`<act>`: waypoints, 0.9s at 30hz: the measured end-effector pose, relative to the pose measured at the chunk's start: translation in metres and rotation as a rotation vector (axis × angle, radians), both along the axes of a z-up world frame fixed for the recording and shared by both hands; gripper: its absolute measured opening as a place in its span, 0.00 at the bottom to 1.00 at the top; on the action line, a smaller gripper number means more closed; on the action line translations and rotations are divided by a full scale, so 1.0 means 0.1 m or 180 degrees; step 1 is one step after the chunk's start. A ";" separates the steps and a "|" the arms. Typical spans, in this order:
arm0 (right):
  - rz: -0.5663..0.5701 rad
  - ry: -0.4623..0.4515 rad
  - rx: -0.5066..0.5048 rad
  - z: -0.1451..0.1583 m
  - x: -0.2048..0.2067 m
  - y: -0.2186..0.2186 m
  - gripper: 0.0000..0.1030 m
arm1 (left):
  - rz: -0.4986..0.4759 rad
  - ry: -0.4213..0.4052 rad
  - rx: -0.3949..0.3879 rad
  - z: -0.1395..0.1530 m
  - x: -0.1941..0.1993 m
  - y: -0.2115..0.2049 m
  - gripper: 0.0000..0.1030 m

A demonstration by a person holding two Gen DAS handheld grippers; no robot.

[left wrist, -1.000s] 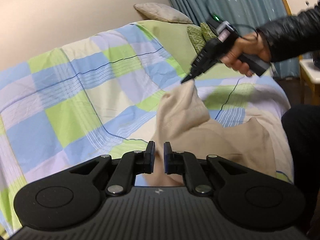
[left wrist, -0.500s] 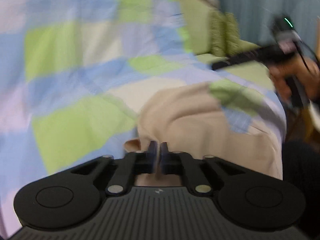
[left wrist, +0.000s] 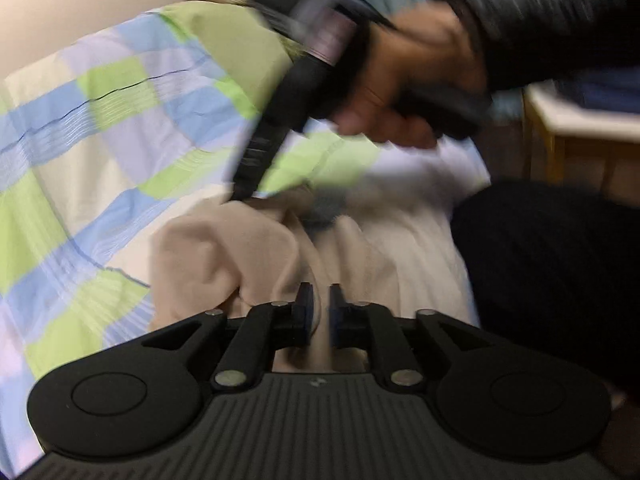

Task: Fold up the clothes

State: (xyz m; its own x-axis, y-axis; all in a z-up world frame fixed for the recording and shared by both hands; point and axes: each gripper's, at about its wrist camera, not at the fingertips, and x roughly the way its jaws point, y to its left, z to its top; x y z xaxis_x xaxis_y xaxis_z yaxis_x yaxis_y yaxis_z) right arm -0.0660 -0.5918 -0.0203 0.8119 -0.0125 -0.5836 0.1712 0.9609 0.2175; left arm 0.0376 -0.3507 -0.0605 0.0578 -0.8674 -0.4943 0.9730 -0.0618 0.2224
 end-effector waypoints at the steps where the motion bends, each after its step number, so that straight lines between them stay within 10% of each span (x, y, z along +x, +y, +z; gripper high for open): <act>1: -0.0081 -0.0031 0.0023 -0.01 -0.05 -0.03 0.00 | 0.0121 0.0032 -0.0084 0.04 0.08 0.04 0.39; 4: -0.0238 -0.0140 0.0230 -0.02 -0.23 -0.17 0.00 | 0.0411 -0.0230 -0.0082 0.10 0.31 0.03 0.39; 9: -0.0283 -0.0170 0.0326 -0.05 -0.32 -0.23 0.01 | 0.0026 -0.1423 0.0365 -0.13 0.13 -0.24 0.50; 14: -0.0352 -0.0278 0.0439 -0.09 -0.37 -0.24 0.07 | -0.0086 -0.1841 0.0422 -0.34 -0.04 -0.47 0.50; 19: -0.0576 -0.0435 0.0410 -0.12 -0.52 -0.30 0.27 | 0.0551 -0.0965 -0.0193 0.00 0.31 -0.49 0.18; 27: -0.0682 -0.0476 0.0455 -0.19 -0.58 -0.40 0.41 | 0.1306 0.0129 -0.0320 0.29 1.21 -0.20 0.12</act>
